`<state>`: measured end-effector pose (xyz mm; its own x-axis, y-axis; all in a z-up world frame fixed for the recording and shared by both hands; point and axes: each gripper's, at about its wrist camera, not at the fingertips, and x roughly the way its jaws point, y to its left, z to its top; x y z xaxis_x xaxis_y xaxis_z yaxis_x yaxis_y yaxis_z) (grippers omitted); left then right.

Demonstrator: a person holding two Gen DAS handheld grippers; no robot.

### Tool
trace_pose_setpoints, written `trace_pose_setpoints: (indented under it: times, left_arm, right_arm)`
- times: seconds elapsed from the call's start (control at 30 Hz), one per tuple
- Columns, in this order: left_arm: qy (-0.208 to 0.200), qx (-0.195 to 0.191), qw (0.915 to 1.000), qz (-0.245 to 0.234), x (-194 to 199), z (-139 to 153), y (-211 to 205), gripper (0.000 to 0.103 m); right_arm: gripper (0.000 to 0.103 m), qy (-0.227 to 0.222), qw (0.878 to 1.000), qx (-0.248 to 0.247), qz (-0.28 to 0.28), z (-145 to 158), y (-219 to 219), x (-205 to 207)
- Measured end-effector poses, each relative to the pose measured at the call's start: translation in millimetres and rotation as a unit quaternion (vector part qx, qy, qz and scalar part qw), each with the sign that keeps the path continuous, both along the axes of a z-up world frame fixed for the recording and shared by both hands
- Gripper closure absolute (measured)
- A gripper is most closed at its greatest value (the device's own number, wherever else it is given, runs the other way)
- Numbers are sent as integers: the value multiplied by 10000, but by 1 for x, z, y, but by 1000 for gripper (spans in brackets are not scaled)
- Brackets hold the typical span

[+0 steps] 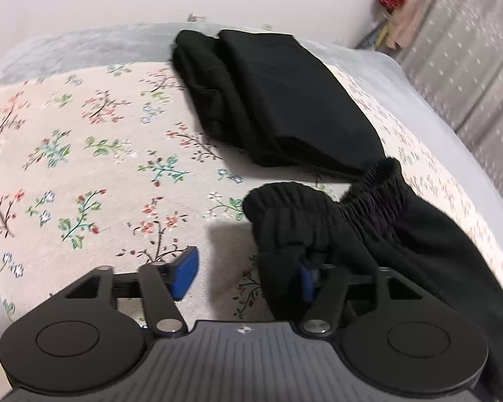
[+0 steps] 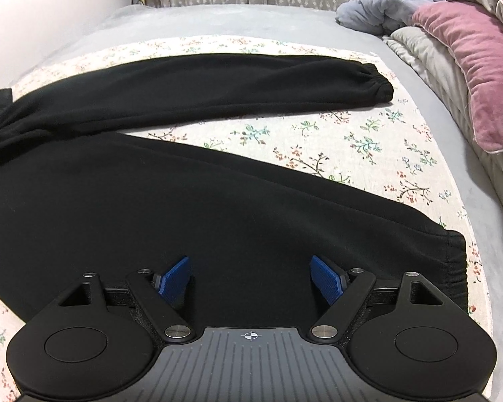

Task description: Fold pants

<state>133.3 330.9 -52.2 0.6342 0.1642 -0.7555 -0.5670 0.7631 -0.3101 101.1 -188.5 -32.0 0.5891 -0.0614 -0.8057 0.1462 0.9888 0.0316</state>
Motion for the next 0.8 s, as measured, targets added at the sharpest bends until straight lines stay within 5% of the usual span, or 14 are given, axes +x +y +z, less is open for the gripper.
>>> trace_pose_setpoints:
  times: [0.17, 0.27, 0.33, 0.5, 0.67, 0.8]
  left_arm:
    - [75, -219, 9996, 173, 3, -5, 1, 32]
    - [-139, -217, 9995, -154, 5, 2, -5, 31]
    - [-299, 20, 9977, -613, 6, 12, -14, 30]
    - [-603, 1032, 9912, -572, 1, 33, -26, 24]
    - [-615, 894, 9876, -1136, 11, 26, -43, 23]
    - [-612, 1165, 9750, -1791, 22, 18, -76, 23]
  right_arm:
    - [22, -89, 9999, 86, -108, 5, -6, -1]
    - [22, -166, 9994, 216, -191, 8, -11, -2]
    - [22, -203, 9992, 235, -242, 10, -13, -3]
    - [22, -229, 9990, 255, -295, 11, -15, -2]
    - [22, -294, 9984, 363, -307, 12, -15, -1]
    - [22, -301, 9979, 477, -311, 13, -13, 1]
